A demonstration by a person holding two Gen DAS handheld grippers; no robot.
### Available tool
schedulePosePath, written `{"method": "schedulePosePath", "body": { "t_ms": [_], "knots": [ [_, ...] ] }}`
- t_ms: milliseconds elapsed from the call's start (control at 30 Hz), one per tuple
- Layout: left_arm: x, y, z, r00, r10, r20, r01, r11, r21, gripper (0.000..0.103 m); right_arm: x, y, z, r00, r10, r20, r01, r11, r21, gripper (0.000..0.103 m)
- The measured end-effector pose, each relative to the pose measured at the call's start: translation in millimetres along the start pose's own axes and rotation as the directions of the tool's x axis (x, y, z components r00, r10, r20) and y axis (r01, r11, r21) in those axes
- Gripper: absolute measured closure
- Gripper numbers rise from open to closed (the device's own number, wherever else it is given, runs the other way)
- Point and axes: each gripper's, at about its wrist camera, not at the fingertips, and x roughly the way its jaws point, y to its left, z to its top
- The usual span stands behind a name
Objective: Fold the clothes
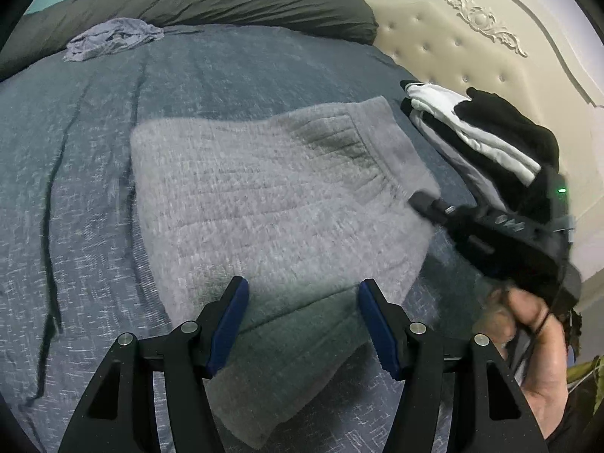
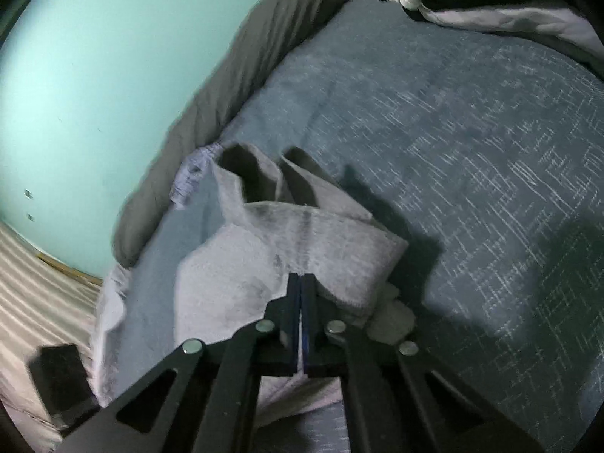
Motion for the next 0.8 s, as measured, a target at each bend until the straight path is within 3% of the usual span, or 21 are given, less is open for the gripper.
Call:
{"method": "schedulePosePath", "body": {
  "t_ms": [133,233,333,400,600,800],
  "knots": [
    [-5,6,4,1.000,0.007,0.003,-0.007,1.000,-0.005,0.038,-14,20,11,0.997,0.040,0.061,-0.034,0.995,-0.094,0.098],
    [-6,8,2,1.000,0.011,0.002,-0.011,1.000,-0.003,0.038,-5,24,14,0.995,0.095,0.022,-0.092,0.990,-0.105,0.098],
    [-3,7,-6,1.000,0.009,-0.010,-0.009,1.000,0.012,0.038,4,23,13,1.000,0.006,0.008,-0.005,0.991,-0.135,0.098],
    [0,5,-11,1.000,0.008,-0.013,-0.007,1.000,0.021,0.038,8,11,12,0.999,-0.038,0.004,0.038,0.995,-0.096,0.103],
    [7,-2,-23,1.000,0.016,-0.011,-0.016,0.998,0.055,0.038,9,-28,10,0.994,-0.109,-0.018,0.110,0.994,0.008,0.103],
    [5,0,-26,1.000,0.028,-0.006,-0.028,0.997,0.071,0.038,-2,-25,18,0.998,-0.052,0.026,0.051,0.998,0.036,0.103]
  ]
}}
